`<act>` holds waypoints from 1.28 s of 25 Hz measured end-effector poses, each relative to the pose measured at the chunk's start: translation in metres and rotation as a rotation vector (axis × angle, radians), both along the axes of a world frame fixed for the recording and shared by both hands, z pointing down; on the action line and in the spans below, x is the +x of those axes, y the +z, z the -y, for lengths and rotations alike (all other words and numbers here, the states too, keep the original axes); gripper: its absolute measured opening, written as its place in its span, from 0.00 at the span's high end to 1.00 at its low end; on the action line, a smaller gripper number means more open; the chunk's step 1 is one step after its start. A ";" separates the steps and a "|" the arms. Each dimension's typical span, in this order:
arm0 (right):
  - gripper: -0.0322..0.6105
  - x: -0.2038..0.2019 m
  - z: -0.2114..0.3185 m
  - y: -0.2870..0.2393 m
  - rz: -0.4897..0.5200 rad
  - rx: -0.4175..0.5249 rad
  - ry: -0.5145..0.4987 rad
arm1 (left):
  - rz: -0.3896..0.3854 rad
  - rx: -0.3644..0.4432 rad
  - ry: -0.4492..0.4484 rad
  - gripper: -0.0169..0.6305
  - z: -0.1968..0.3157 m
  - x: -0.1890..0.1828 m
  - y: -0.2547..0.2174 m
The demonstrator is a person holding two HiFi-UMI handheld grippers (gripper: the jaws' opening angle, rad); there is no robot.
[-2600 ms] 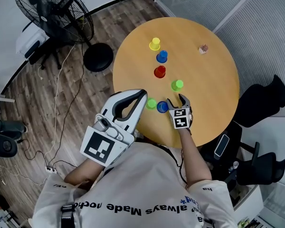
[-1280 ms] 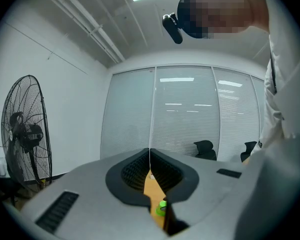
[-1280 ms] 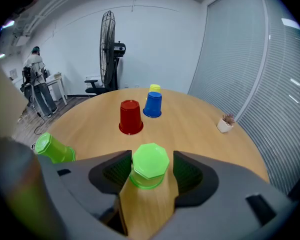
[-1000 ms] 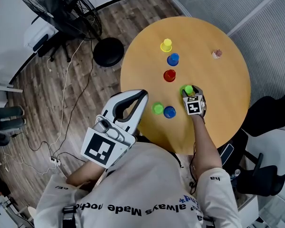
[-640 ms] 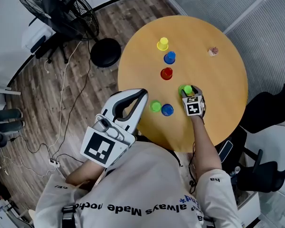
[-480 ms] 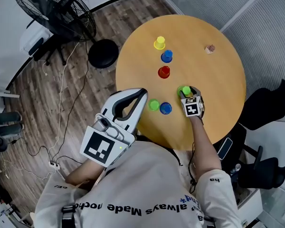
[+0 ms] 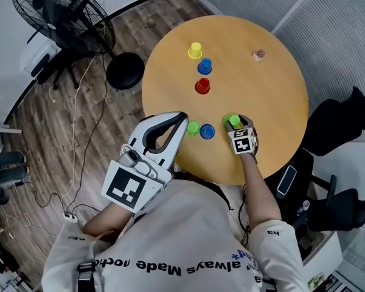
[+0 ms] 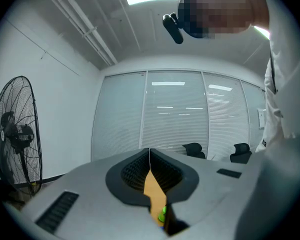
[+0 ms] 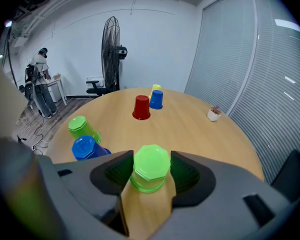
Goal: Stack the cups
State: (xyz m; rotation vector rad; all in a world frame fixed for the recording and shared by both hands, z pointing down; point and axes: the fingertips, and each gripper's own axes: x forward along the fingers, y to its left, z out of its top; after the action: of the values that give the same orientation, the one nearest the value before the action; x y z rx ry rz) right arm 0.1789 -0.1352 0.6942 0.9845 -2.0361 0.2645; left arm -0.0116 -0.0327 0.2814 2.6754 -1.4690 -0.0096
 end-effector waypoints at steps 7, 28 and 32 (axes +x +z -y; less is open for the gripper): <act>0.56 -0.003 -0.030 0.004 -0.016 -0.025 -0.009 | -0.005 -0.007 0.007 0.94 -0.008 0.003 0.001; 0.56 -0.021 -0.071 0.010 -0.005 -0.042 -0.027 | -0.016 -0.005 0.023 0.94 -0.009 0.005 0.002; 0.56 -0.021 -0.074 0.013 -0.008 -0.049 -0.022 | -0.017 -0.007 0.027 0.94 -0.008 0.004 0.003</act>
State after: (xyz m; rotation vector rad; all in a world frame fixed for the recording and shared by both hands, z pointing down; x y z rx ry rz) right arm 0.1574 -0.0613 0.7076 0.9312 -2.0228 0.2974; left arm -0.0080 -0.0248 0.2842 2.6832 -1.4248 -0.0256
